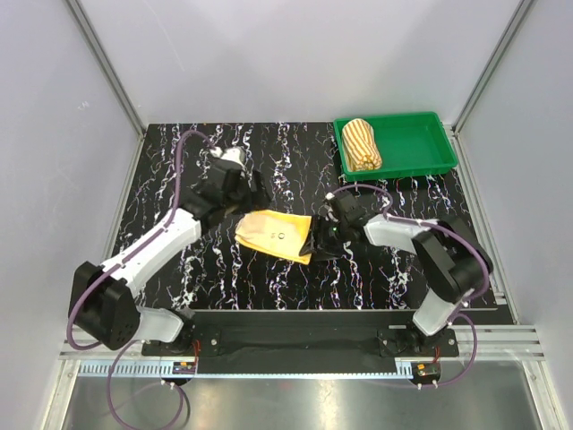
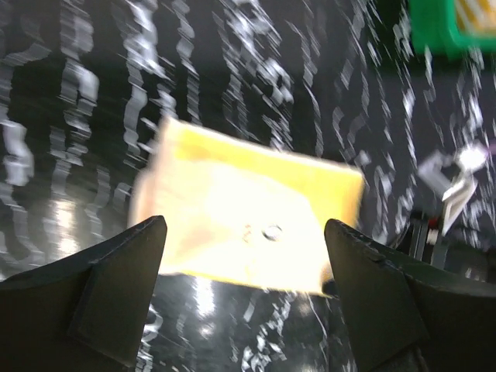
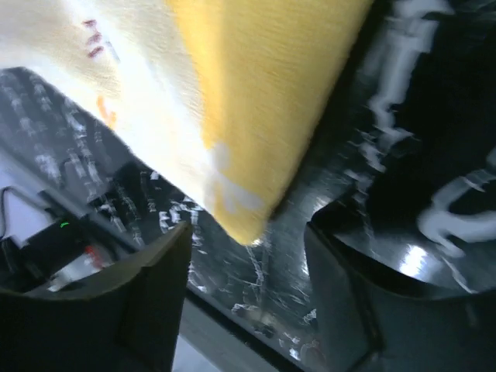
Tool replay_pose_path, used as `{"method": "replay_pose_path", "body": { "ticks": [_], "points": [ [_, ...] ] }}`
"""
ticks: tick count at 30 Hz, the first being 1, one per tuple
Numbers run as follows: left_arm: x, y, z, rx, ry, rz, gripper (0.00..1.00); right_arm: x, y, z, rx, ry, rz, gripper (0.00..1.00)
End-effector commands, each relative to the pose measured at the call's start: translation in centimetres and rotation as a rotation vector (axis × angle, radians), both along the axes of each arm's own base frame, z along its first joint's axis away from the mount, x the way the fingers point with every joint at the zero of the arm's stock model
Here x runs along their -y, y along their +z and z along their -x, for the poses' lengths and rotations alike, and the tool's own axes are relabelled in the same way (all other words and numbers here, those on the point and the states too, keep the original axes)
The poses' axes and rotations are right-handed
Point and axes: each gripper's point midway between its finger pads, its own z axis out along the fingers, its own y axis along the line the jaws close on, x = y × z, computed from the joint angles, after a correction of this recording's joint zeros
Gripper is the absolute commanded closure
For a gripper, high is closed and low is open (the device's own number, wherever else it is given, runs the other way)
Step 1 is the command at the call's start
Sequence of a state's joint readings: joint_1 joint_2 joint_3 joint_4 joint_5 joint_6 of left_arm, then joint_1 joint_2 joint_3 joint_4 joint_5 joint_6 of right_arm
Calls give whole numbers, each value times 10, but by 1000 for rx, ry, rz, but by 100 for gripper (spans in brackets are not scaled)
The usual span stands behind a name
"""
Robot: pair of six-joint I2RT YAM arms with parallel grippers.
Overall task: Roll the towels
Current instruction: Fold the towel, then roll the towel
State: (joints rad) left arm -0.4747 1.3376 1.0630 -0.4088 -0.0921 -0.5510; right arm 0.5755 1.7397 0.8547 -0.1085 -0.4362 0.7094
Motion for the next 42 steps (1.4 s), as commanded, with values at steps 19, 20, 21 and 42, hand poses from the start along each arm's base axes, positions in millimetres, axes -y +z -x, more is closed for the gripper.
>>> {"method": "replay_pose_path", "body": {
  "ticks": [19, 20, 21, 42],
  "points": [
    [158, -81, 70, 42, -312, -420, 10, 182, 115, 25, 242, -510, 473, 0],
    [162, -85, 73, 43, -314, -444, 10, 183, 116, 26, 242, -506, 478, 0],
    [165, -87, 74, 41, -314, -458, 10, 183, 118, 25, 247, -505, 478, 0],
    [153, -166, 96, -131, -269, -607, 67, 184, 112, 30, 241, -482, 468, 0]
  ]
}}
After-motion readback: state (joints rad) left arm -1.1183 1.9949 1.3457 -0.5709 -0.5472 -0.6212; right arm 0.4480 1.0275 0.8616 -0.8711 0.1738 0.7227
